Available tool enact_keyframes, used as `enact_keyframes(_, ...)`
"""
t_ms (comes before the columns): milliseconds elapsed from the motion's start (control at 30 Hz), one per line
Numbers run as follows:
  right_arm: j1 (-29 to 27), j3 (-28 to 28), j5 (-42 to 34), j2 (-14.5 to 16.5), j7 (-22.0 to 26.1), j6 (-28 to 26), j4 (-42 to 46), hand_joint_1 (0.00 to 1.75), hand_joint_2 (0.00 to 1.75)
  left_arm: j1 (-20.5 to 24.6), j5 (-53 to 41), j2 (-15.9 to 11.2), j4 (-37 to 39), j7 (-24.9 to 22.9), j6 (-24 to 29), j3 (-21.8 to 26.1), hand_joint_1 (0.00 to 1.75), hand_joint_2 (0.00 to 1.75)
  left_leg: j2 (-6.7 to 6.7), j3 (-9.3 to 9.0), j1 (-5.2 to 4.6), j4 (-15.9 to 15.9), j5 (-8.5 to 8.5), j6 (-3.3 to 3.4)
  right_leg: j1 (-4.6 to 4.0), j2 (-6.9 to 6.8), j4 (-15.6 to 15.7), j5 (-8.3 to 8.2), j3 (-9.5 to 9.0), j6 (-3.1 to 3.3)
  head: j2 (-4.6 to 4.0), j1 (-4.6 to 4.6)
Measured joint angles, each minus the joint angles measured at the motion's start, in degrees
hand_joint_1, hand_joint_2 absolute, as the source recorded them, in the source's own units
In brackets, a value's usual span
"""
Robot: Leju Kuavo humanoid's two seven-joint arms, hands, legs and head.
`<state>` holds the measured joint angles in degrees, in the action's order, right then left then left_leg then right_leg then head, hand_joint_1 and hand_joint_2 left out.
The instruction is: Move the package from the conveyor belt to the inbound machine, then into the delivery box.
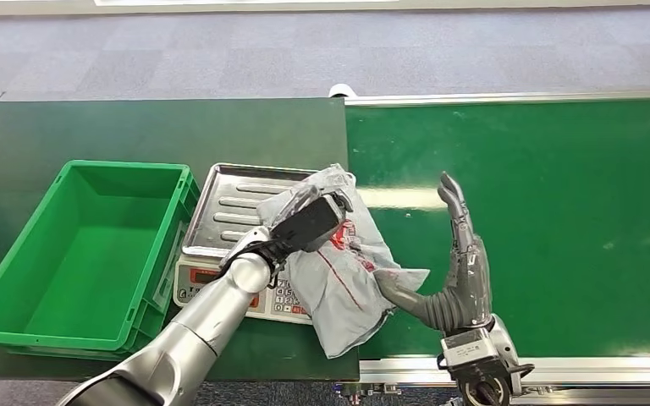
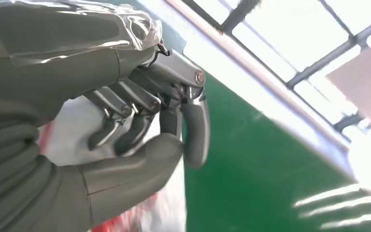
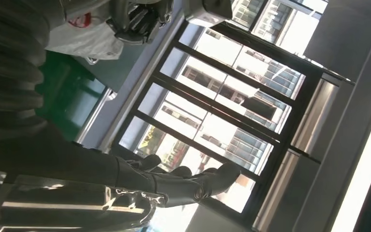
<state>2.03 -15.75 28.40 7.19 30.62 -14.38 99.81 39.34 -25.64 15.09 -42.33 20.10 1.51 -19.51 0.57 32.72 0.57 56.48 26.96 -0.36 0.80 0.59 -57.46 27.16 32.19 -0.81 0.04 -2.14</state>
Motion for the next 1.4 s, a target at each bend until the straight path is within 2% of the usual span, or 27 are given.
enact_keyframes(100, -1.0, 0.8, 1.4, 0.0, 1.0, -3.9, 2.4, 0.0, 1.75, -0.6, 0.2, -1.3, -3.1, -2.2, -0.3, 0.4, 0.0, 1.75, 0.03, 0.01, 0.0, 0.0, 0.0, 0.0, 0.01, -0.01, 0.0, 0.01, 0.01, 0.0, 0.0, 0.0)
enact_keyframes(267, -3.3, 4.1, 4.8, -0.3, 1.8, -9.4, 7.6, 0.0, 1.75, -0.4, -1.9, -2.9, -3.0, -5.8, -1.6, 0.4, 0.0, 1.75, 0.02, 0.01, 0.0, 0.0, 0.01, 0.0, 0.01, -0.01, 0.0, 0.01, 0.03, 0.0, 0.0, 0.0)
enact_keyframes(500, -5.0, 8.5, 6.0, -1.4, 1.9, -13.6, 11.8, 0.0, 1.75, 2.4, -7.8, -3.6, 3.9, -10.6, -5.9, -1.7, 0.0, 1.75, 0.02, -0.02, -0.01, 0.0, 0.0, 0.0, 0.02, -0.01, 0.0, 0.0, 0.0, 0.0, 0.0, -0.01)
enact_keyframes(700, -6.5, 10.8, 5.0, -1.8, 2.8, -16.9, 14.7, 0.0, 1.75, 6.2, -13.0, -3.0, 9.9, -14.8, -6.5, -4.5, 0.01, 1.75, 0.03, -0.17, 0.0, 0.0, 0.02, 0.01, 0.02, -0.02, 0.0, 0.01, -0.2, 0.0, 0.0, -0.01)
enact_keyframes(767, -6.9, 11.3, 4.2, -1.8, 3.1, -17.3, 15.3, 0.0, 1.75, 7.2, -14.5, -2.8, 11.3, -16.0, -6.6, -5.2, 0.72, 1.75, 0.03, -0.32, 0.0, 0.0, 0.04, 0.0, 0.02, -0.02, 0.0, 0.02, -0.36, 0.0, 0.0, 0.01)
enact_keyframes(833, -7.1, 11.7, 3.4, -1.8, 3.3, -17.5, 15.6, 0.0, 1.75, 7.8, -15.5, -2.6, 12.4, -16.7, -6.7, -5.6, 1.58, 1.75, 0.02, -0.46, -0.01, 0.0, 0.06, 0.0, 0.02, -0.02, 0.0, 0.03, -0.52, -0.01, 0.0, 0.01)
enact_keyframes(900, -7.3, 11.9, 3.0, -1.8, 3.5, -17.5, 15.7, 0.0, 1.75, 7.9, -15.7, -2.6, 13.1, -16.7, -6.7, -5.6, 1.74, 1.75, 0.02, -0.59, -0.01, 0.0, 0.07, 0.01, 0.02, -0.02, 0.0, 0.03, -0.67, -0.01, 0.0, 0.0)
enact_keyframes(1033, -7.3, 12.3, 2.3, -1.8, 3.5, -16.8, 15.7, 0.0, 1.75, 7.6, -13.5, -2.7, 13.7, -15.0, -6.0, -4.9, 1.75, 1.75, 0.03, -0.75, -0.01, 0.0, 0.05, 0.01, 0.01, -0.02, 0.0, 0.03, -0.89, -0.01, 0.0, 0.01)
enact_keyframes(1200, -7.0, 12.9, 1.6, -1.8, 3.2, -15.0, 15.7, 0.0, 1.75, 5.9, -8.5, -3.1, 12.7, -10.6, -4.0, -1.3, 1.75, 1.75, 0.03, -0.83, -0.01, 0.0, -0.01, 0.01, 0.01, -0.01, 0.0, 0.0, -0.89, -0.01, 0.0, 0.0)
enact_keyframes(1400, -6.5, 13.4, 0.9, -1.8, 3.3, -12.9, 15.3, 0.0, 1.75, 0.8, -1.4, -3.7, 5.2, -4.1, -0.6, 4.2, 1.75, 1.75, -0.01, -0.51, -0.01, 0.0, -0.01, 0.0, 0.01, 0.0, 0.0, 0.0, -0.5, -0.01, 0.0, 0.0)
